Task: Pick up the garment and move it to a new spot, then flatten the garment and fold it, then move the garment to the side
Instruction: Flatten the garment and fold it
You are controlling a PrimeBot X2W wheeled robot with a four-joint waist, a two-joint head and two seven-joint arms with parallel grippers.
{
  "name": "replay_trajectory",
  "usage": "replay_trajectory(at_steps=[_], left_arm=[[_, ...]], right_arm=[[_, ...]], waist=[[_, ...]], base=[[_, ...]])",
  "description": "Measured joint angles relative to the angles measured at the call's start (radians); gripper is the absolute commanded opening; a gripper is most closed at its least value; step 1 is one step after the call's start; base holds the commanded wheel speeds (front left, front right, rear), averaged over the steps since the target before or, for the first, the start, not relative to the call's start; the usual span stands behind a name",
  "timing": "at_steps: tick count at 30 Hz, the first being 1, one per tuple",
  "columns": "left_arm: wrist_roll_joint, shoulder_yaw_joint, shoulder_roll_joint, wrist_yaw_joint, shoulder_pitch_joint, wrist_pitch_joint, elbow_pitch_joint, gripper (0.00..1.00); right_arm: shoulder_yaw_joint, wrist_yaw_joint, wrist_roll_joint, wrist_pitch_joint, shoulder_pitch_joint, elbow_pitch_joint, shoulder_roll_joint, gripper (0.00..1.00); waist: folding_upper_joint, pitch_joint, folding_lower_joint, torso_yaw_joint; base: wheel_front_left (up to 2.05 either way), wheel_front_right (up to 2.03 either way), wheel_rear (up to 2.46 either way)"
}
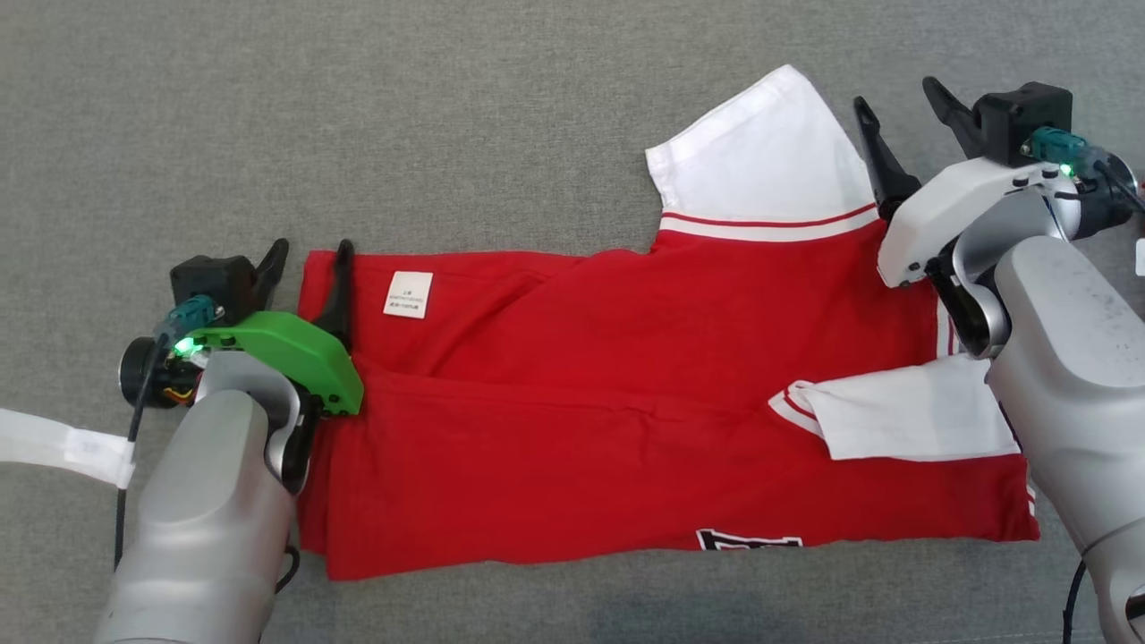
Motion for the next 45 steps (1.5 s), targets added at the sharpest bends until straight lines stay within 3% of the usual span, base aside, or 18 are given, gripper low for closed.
replay_trajectory(at_steps=[2, 8, 21, 22, 24, 36, 41, 45], left_arm=[[-0.010, -0.018, -0.014, 0.000, -0.014, -0.005, 0.015, 0.00], [-0.038, -0.091, -0.044, 0.000, -0.044, -0.005, 0.017, 0.00], [-0.115, -0.183, -0.047, 0.000, -0.074, -0.020, -0.026, 0.00], [-0.118, -0.189, -0.046, 0.000, -0.076, -0.021, -0.027, 0.00], [-0.128, -0.201, -0.045, 0.000, -0.077, -0.024, -0.030, 0.00], [-0.177, -0.232, 0.002, 0.000, -0.033, -0.035, -0.059, 0.00], [-0.166, -0.195, 0.024, 0.000, 0.029, -0.039, -0.159, 0.00], [-0.146, -0.165, 0.039, 0.000, 0.123, -0.039, -0.212, 0.00]], right_arm=[[0.014, 0.000, 0.014, 0.022, -0.021, 0.037, -0.002, 1.00], [0.064, 0.000, 0.044, 0.073, -0.094, 0.132, -0.008, 1.00], [0.162, -0.001, 0.101, 0.142, -0.202, 0.287, 0.002, 1.00], [0.172, -0.001, 0.101, 0.141, -0.209, 0.296, 0.001, 0.57], [0.185, -0.001, 0.109, 0.145, -0.219, 0.308, 0.001, 0.00], [0.185, 0.000, 0.151, -0.095, -0.188, 0.341, 0.002, 0.00], [0.185, 0.000, 0.195, -0.126, -0.105, 0.272, -0.003, 0.00], [0.169, 0.000, 0.211, -0.130, -0.008, 0.139, -0.032, 0.00]], waist=[[0.0000, 0.008, 0.0000, 0.013], [0.0000, 0.031, 0.0000, 0.054], [0.0000, 0.073, 0.0000, 0.118], [0.0000, 0.073, 0.0000, 0.121], [0.0000, 0.072, 0.0000, 0.122], [0.0000, -0.006, 0.0000, 0.093], [0.0000, -0.077, 0.0000, 0.073], [0.0000, -0.143, 0.0000, 0.055]], base=[[0.00, 0.00, 0.00], [0.00, 0.00, 0.00], [0.00, 0.00, 0.00], [0.00, 0.00, 0.00], [0.00, 0.00, 0.00], [0.00, 0.00, 0.00], [0.00, 0.00, 0.00], [0.00, 0.00, 0.00]])
